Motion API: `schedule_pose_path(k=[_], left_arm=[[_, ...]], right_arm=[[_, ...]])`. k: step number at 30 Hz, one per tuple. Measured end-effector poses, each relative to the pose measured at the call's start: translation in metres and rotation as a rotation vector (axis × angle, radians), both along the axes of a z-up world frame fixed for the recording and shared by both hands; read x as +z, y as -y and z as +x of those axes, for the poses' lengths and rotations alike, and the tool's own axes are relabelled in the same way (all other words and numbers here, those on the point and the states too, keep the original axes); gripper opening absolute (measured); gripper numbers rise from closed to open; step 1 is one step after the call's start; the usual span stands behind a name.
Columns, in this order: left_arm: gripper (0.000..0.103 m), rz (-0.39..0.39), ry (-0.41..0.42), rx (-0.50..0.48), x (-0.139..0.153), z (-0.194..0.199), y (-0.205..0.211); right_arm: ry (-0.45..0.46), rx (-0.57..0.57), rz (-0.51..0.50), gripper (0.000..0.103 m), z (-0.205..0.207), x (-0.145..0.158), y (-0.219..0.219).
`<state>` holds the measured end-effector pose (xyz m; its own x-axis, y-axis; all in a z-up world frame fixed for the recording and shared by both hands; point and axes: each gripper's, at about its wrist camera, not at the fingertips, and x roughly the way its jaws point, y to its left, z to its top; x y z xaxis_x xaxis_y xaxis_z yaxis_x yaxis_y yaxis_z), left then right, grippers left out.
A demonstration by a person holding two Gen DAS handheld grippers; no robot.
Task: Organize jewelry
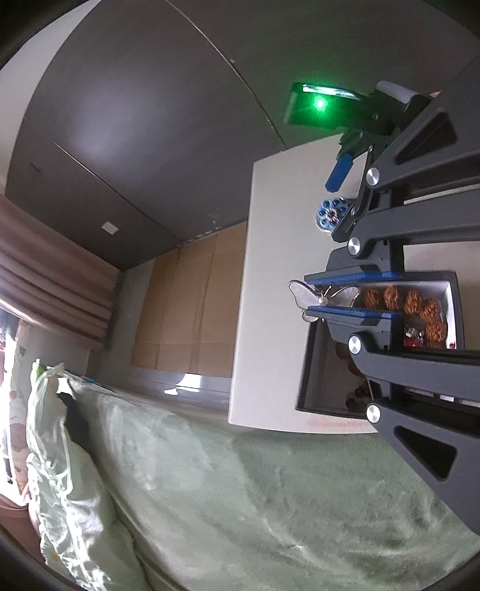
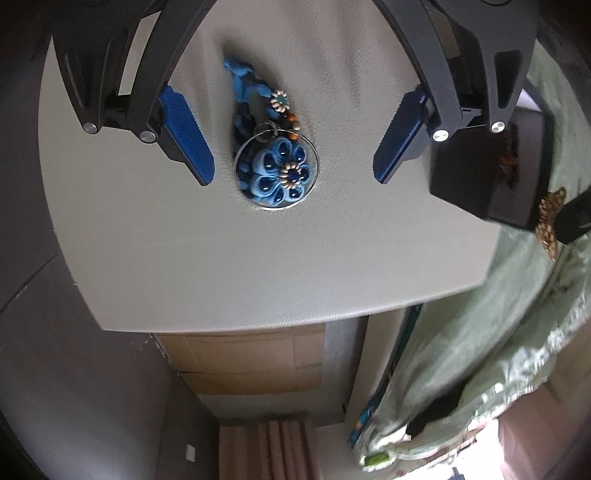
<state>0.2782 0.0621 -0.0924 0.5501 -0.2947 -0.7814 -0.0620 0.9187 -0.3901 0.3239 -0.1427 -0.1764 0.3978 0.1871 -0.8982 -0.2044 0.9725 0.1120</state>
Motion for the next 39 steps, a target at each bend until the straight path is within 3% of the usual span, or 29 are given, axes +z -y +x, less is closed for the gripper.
schedule_pose_path(k=[3,7,14,18,20,22,30,34,39], left_arm=[[0.009,0.017,-0.024,-0.004,-0.007,0.004,-0.003],[0.009,0.045,-0.052,-0.022,-0.015,0.006,-0.002],[0.010,0.053,-0.080,-0.030,-0.023,0.006,0.002],[0.011,0.036,-0.086,-0.027,-0.023,0.006,0.004],[0.027,0.033,-0.078,-0.015,-0.020,0.003,0.002],[0.055,0.039,-0.058,0.004,-0.015,0.000,0.000],[0.056,0.034,-0.015,0.066,0.002,-0.014,-0.021],[0.065,0.048,0.011,0.110,0.012,-0.025,-0.037],[0.067,0.024,0.029,0.156,0.022,-0.038,-0.062]], right_arm=[[0.001,0.015,-0.045,0.083,0.003,-0.008,-0.006],[0.020,0.006,-0.094,0.051,0.007,-0.006,-0.005],[0.023,-0.014,-0.015,0.050,0.009,0.009,0.005],[0.058,-0.028,0.095,0.050,0.003,0.030,0.016],[0.076,-0.032,0.176,0.050,0.001,0.040,0.023],[0.084,-0.034,0.235,0.050,-0.002,0.046,0.026],[0.112,0.021,0.392,0.051,-0.021,0.070,0.018],[0.116,0.076,0.441,0.051,-0.030,0.075,0.003],[0.123,0.130,0.497,0.051,-0.045,0.080,-0.016]])
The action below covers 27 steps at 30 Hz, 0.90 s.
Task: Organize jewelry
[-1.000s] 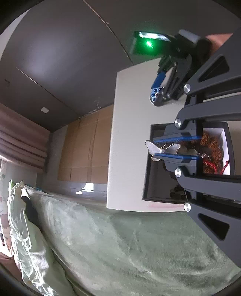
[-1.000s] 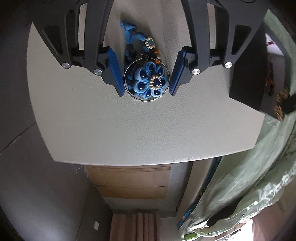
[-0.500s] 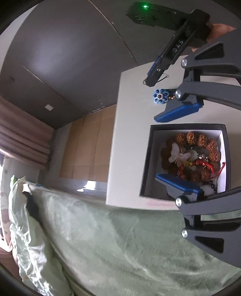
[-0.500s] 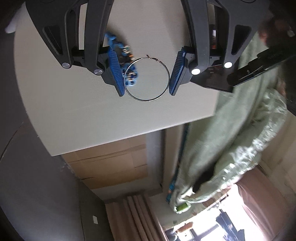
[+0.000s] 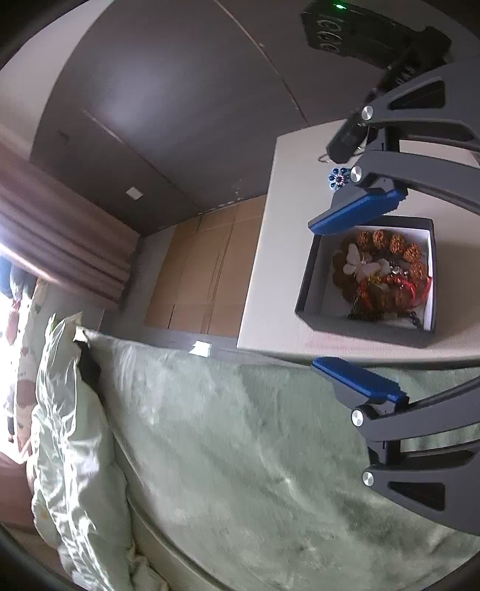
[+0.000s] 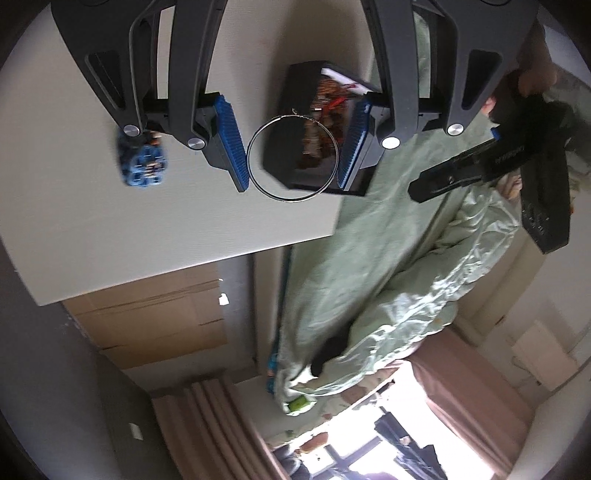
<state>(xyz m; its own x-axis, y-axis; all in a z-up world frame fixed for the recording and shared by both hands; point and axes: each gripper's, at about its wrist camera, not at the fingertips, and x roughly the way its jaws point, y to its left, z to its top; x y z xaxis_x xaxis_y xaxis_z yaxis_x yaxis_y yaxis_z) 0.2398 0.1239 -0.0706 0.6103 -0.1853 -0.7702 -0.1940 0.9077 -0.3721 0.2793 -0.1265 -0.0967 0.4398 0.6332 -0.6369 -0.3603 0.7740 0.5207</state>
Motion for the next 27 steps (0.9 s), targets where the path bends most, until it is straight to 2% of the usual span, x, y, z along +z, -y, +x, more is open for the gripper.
schedule_pose_path(k=[4,10,12,13,15,18,27], left_arm=[[0.078,-0.013,0.026,0.034,0.011,-0.011,-0.018],[0.086,0.004,0.029,0.049,0.015,-0.020,-0.023],[0.091,0.021,0.028,0.048,0.015,-0.023,-0.021],[0.095,0.026,0.030,0.046,0.015,-0.024,-0.021],[0.095,0.032,0.033,0.035,0.016,-0.026,-0.018],[0.095,0.030,0.031,0.026,0.015,-0.028,-0.016],[0.095,0.033,0.018,0.011,0.012,-0.024,0.004]], right_arm=[[0.022,0.037,0.010,0.051,-0.013,0.002,-0.023],[0.039,0.065,0.010,0.053,-0.025,0.002,-0.047],[0.017,0.068,0.022,0.080,-0.024,0.001,-0.048],[0.017,0.052,0.026,0.096,-0.024,0.001,-0.045],[0.050,0.011,0.052,0.097,-0.028,0.006,-0.033],[0.038,-0.003,0.062,0.097,-0.027,0.008,-0.020],[0.049,-0.095,0.024,0.097,-0.031,0.015,0.030]])
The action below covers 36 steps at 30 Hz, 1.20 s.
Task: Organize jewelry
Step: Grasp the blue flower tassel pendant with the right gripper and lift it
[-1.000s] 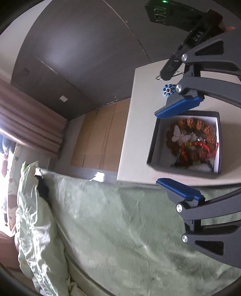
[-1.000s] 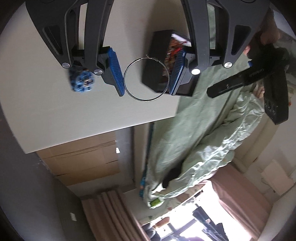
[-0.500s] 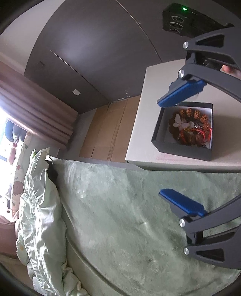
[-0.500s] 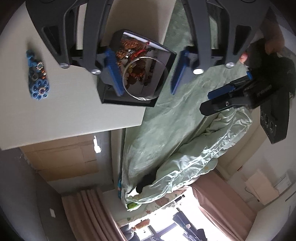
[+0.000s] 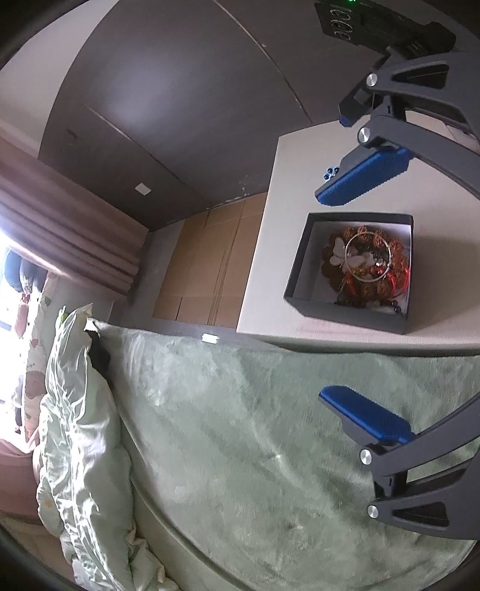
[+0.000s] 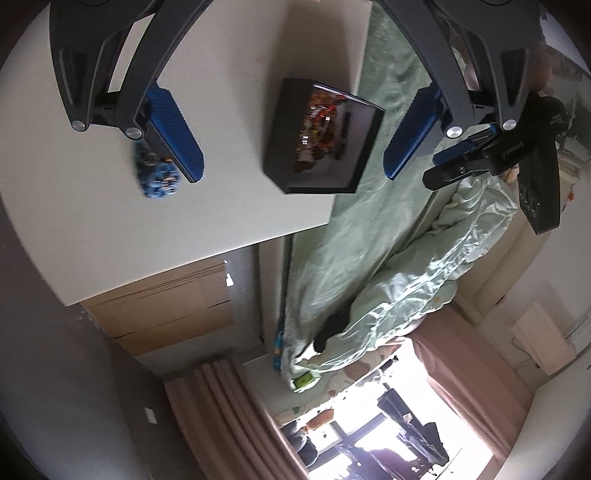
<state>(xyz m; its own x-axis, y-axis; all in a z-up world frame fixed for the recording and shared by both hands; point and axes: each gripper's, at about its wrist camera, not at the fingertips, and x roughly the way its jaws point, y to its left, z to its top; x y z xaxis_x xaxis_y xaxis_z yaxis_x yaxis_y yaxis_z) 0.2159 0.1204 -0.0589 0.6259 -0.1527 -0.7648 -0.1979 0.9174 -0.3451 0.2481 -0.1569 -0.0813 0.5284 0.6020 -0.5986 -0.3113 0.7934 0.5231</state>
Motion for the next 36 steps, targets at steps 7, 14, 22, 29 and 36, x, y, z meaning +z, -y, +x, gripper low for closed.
schedule_pose_path(k=[7,14,22,29,36], left_arm=[[0.095,0.038,-0.004,-0.062,-0.004,0.007,0.034],[0.095,0.041,-0.003,-0.124,-0.010,0.013,0.063],[0.088,0.028,-0.004,-0.170,-0.017,0.022,0.089],[0.077,0.019,-0.025,-0.190,-0.027,0.028,0.098],[0.075,0.002,-0.032,-0.192,-0.030,0.035,0.100]], right_arm=[[-0.011,-0.049,-0.013,0.097,0.001,0.000,0.037],[-0.057,-0.078,-0.021,0.097,0.005,-0.011,0.062],[-0.155,-0.082,-0.094,0.077,0.017,-0.038,0.067],[-0.241,-0.052,-0.177,0.064,0.027,-0.063,0.056],[-0.283,-0.016,-0.315,0.056,0.031,-0.088,0.041]])
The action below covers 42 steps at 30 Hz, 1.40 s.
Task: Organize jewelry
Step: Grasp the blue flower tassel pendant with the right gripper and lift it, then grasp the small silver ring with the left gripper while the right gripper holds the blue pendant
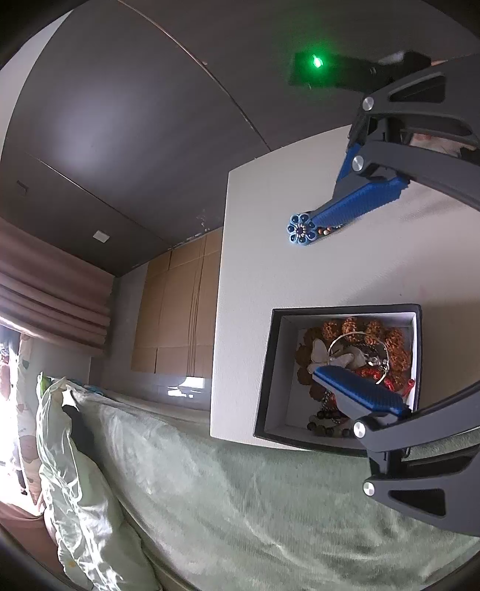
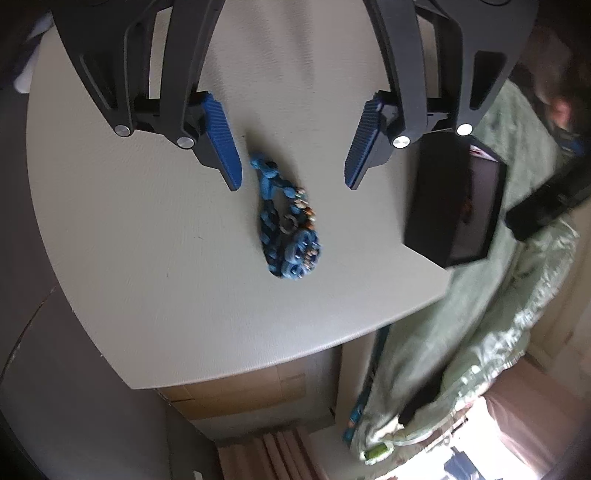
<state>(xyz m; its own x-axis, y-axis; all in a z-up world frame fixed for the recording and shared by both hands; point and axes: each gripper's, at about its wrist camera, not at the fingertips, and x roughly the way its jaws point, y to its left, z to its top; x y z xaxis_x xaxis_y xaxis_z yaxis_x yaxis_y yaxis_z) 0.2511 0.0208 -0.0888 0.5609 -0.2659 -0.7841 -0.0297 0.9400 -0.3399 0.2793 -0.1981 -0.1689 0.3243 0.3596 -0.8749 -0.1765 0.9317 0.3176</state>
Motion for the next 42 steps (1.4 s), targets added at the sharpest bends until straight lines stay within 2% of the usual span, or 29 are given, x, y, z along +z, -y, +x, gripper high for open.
schedule_pose_path(k=[2,3,6,8,10,16,26,31,38,41,42], left_arm=[[0.075,-0.003,0.000,-0.001,0.000,0.001,0.001],[0.075,-0.005,0.001,-0.002,0.000,0.002,0.002],[0.075,-0.006,0.001,-0.009,0.000,0.003,0.004],[0.075,-0.002,0.000,-0.012,0.000,0.003,0.005],[0.075,0.002,-0.001,-0.015,-0.001,0.004,0.005],[0.075,0.011,-0.001,-0.018,-0.001,0.004,0.008],[0.074,0.030,-0.006,-0.031,-0.005,0.004,0.016],[0.057,0.054,-0.026,-0.093,-0.016,0.006,0.038],[0.047,0.089,-0.051,-0.199,-0.037,0.014,0.076],[0.044,0.079,-0.082,-0.218,-0.051,0.022,0.086],[0.040,0.102,-0.079,-0.217,-0.054,0.024,0.089]], right_arm=[[-0.016,0.002,-0.023,0.043,0.003,-0.007,-0.001],[-0.028,0.002,-0.035,0.042,0.005,-0.012,-0.002],[-0.004,0.015,-0.079,0.009,0.005,-0.013,-0.004],[-0.021,0.028,-0.047,0.009,0.004,-0.014,-0.003],[0.004,0.041,-0.042,0.009,0.001,-0.006,-0.004],[0.092,0.064,0.094,0.009,-0.009,0.028,0.000],[0.178,-0.012,0.216,0.009,-0.015,0.057,0.025],[0.184,-0.083,0.250,0.009,-0.012,0.061,0.044],[0.150,-0.169,0.287,0.009,-0.005,0.057,0.074],[0.148,-0.185,0.297,0.009,-0.004,0.059,0.082],[0.146,-0.191,0.298,0.009,-0.003,0.059,0.085]])
